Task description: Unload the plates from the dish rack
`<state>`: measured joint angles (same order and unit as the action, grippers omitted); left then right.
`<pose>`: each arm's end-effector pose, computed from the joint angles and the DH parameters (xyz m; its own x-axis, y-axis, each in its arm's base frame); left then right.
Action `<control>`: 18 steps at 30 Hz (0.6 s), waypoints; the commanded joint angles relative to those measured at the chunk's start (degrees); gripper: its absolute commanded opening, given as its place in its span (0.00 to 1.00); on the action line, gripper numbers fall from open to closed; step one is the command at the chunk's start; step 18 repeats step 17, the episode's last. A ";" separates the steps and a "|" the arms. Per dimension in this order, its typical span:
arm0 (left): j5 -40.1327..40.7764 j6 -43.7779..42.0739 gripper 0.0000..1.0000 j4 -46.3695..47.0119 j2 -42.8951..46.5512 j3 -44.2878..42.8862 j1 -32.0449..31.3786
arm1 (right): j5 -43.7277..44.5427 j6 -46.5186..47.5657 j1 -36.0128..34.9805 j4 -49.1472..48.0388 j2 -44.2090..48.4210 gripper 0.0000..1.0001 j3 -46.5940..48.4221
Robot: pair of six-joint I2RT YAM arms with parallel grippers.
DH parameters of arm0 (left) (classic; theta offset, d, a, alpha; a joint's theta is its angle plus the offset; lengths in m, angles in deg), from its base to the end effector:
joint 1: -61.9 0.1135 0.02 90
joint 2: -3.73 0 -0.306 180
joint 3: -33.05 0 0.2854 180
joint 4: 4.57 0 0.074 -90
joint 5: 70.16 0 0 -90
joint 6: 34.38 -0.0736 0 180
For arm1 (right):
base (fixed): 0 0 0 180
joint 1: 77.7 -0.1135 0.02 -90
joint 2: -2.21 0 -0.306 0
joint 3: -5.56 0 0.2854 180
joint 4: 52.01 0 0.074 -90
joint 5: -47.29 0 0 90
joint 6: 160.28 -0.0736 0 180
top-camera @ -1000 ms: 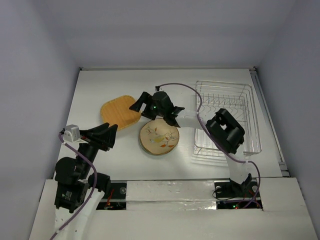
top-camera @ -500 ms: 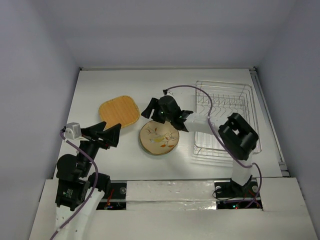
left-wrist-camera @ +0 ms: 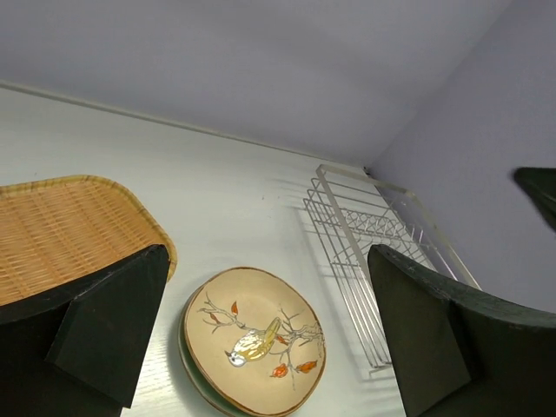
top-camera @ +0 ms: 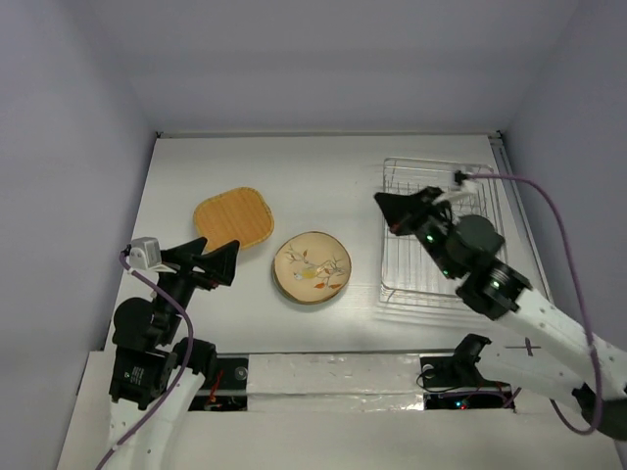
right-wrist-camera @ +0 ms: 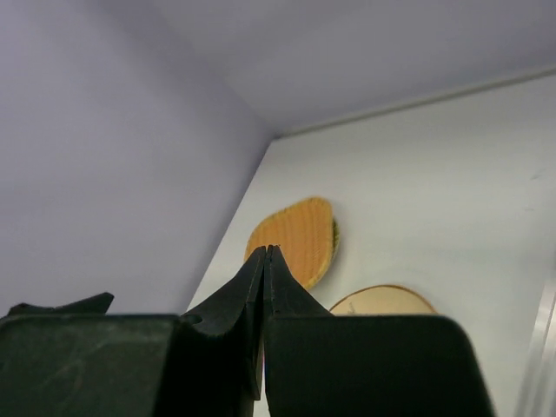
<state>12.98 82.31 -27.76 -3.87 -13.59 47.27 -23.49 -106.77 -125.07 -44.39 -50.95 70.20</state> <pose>0.0750 -0.0287 0.3739 0.0735 -0.4801 -0.8741 0.4421 0.8014 -0.4029 0.1935 0.1744 0.4249 -0.2442 0.5638 -0.7890 -0.4068 0.6790 0.6112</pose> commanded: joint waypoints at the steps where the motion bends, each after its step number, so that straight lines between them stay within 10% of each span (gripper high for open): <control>1: 1.84 0.28 0.99 1.03 -0.49 -1.97 0.22 | 12.29 6.25 -0.44 10.45 12.53 0.03 -4.52; 8: 4.21 -0.68 0.99 1.65 -2.33 -4.16 0.22 | 24.70 3.54 -0.44 21.73 35.31 0.76 -9.17; 18: 4.04 -0.08 0.99 1.91 -5.50 -3.47 0.22 | 25.17 3.88 -0.44 22.97 39.90 0.80 -12.08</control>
